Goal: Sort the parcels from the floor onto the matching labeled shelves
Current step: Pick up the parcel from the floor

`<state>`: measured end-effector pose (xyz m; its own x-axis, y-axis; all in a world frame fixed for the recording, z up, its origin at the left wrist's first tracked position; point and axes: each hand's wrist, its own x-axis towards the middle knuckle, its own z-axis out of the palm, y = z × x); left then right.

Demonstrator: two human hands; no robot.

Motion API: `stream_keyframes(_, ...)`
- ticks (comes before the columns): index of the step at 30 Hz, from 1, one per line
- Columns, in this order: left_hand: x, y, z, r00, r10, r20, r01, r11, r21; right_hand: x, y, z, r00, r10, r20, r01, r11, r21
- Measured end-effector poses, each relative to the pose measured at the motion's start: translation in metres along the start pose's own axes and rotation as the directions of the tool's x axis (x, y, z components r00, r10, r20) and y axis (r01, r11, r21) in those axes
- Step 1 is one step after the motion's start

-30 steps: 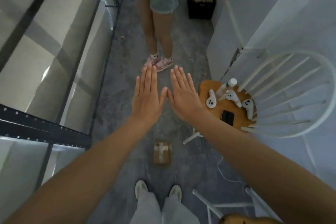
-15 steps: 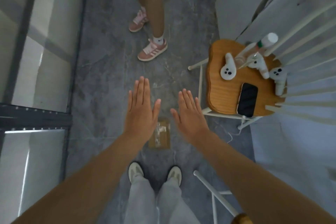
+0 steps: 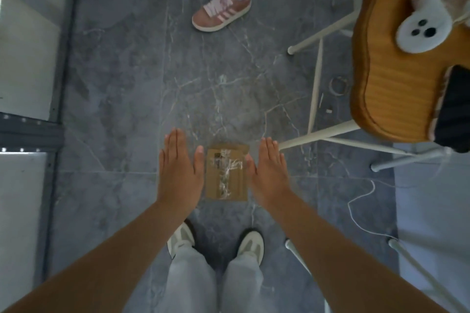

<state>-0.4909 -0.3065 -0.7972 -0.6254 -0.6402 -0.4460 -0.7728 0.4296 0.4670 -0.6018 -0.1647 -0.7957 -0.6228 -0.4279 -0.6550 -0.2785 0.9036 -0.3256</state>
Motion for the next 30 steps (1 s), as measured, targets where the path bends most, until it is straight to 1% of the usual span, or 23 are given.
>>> stream_keyframes(2,0.011,-0.017,0.024,0.997,-0.069,0.025,0.070,0.995,-0.064,0.017,0.003,0.023,1.000,-0.002,0.013,0.001,1.000,0.031)
stream_keyframes(4,0.022,-0.031,0.048,0.986,-0.152,0.071,0.162,0.972,-0.172,0.034,0.007,0.046,1.000,0.004,0.015,-0.006,0.995,0.098)
stream_keyframes(5,0.027,-0.036,0.059,0.973,-0.204,0.107,0.224,0.945,-0.237,0.042,0.009,0.057,1.000,0.019,0.008,-0.020,0.989,0.149)
stream_keyframes(7,0.036,-0.040,0.080,0.933,-0.312,0.181,0.358,0.859,-0.366,0.056,0.014,0.078,0.996,0.085,-0.002,-0.081,0.955,0.285)
stream_keyframes(10,0.044,-0.042,0.107,0.857,-0.431,0.282,0.515,0.729,-0.451,0.075,0.020,0.107,0.972,0.231,0.043,-0.220,0.835,0.505)
stream_keyframes(13,0.051,-0.048,0.131,0.777,-0.503,0.378,0.629,0.617,-0.473,0.088,0.024,0.128,0.942,0.330,0.061,-0.291,0.713,0.637)
stream_keyframes(15,0.055,-0.054,0.143,0.728,-0.535,0.428,0.685,0.543,-0.486,0.092,0.026,0.137,0.923,0.370,0.102,-0.332,0.634,0.698)
stream_keyframes(18,0.058,-0.061,0.152,0.649,-0.575,0.499,0.756,0.417,-0.504,0.097,0.026,0.147,0.878,0.425,0.221,-0.435,0.514,0.739)
stream_keyframes(19,0.058,-0.060,0.153,0.626,-0.581,0.520,0.774,0.384,-0.503,0.099,0.025,0.148,0.870,0.430,0.242,-0.452,0.497,0.741)
stream_keyframes(21,0.057,-0.058,0.152,0.598,-0.580,0.553,0.796,0.351,-0.493,0.101,0.023,0.149,0.868,0.432,0.245,-0.454,0.486,0.747)
stream_keyframes(25,0.050,-0.047,0.140,0.586,-0.574,0.572,0.806,0.337,-0.487,0.094,0.017,0.138,0.860,0.442,0.254,-0.466,0.479,0.744)
stream_keyframes(30,0.035,-0.023,0.094,0.599,-0.573,0.559,0.794,0.334,-0.508,0.055,-0.014,0.093,0.885,0.393,0.248,-0.419,0.443,0.793)
